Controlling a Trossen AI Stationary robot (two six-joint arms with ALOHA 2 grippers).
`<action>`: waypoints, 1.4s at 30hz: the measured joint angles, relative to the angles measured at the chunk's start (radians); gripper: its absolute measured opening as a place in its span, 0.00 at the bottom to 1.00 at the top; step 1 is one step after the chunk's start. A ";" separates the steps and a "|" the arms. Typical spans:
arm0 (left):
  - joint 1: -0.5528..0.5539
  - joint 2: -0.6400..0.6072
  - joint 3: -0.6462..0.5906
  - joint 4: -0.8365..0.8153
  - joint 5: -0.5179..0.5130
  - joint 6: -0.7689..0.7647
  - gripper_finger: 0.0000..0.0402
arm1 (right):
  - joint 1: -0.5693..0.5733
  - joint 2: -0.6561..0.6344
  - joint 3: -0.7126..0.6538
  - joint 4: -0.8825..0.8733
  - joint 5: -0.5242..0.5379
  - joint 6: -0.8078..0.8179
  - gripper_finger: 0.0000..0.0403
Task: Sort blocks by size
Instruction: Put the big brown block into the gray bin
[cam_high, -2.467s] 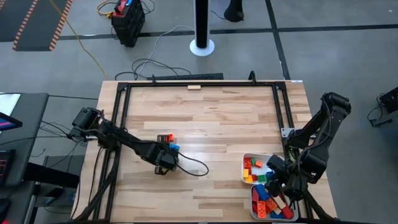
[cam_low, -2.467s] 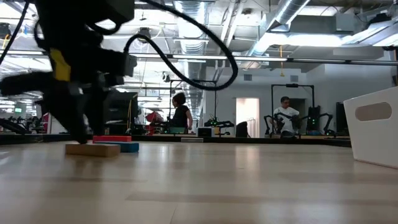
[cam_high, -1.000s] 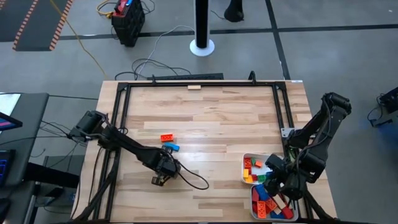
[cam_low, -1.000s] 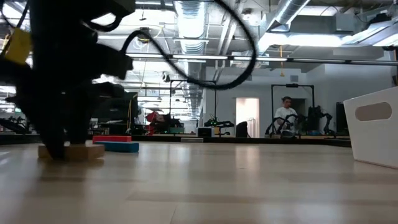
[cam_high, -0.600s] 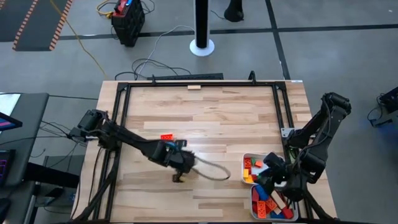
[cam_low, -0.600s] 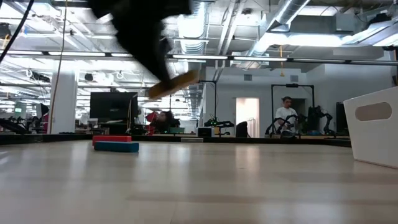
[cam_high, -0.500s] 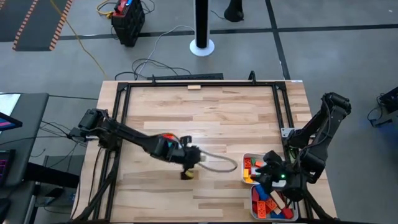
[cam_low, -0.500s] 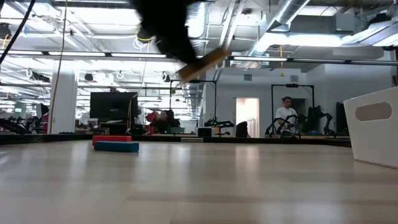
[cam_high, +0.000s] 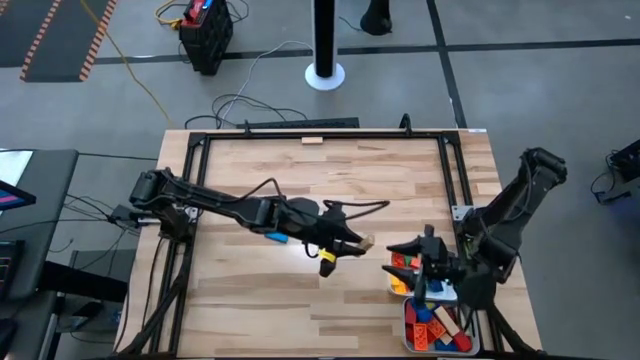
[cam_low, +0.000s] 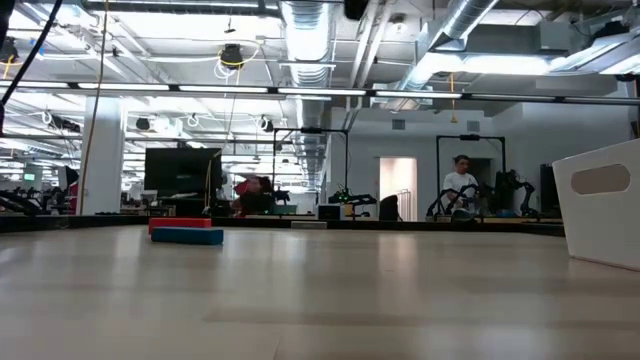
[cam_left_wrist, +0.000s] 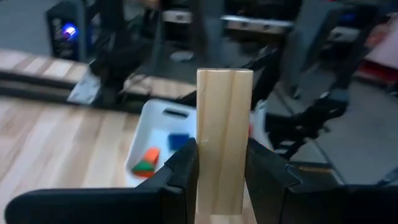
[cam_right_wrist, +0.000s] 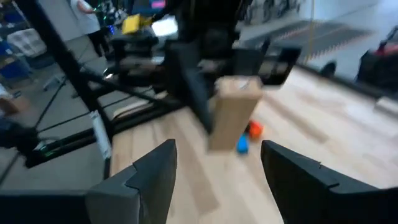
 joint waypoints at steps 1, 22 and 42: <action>0.003 0.000 0.000 0.020 0.018 0.000 0.23 | -0.019 -0.003 0.000 0.031 0.000 -0.053 0.65; 0.027 -0.001 0.013 0.146 0.104 0.007 0.23 | -0.235 -0.006 0.000 0.323 -0.149 -0.273 0.65; 0.028 -0.002 0.013 0.097 -0.077 -0.100 0.58 | -0.287 -0.042 0.000 0.248 -0.404 -0.229 0.31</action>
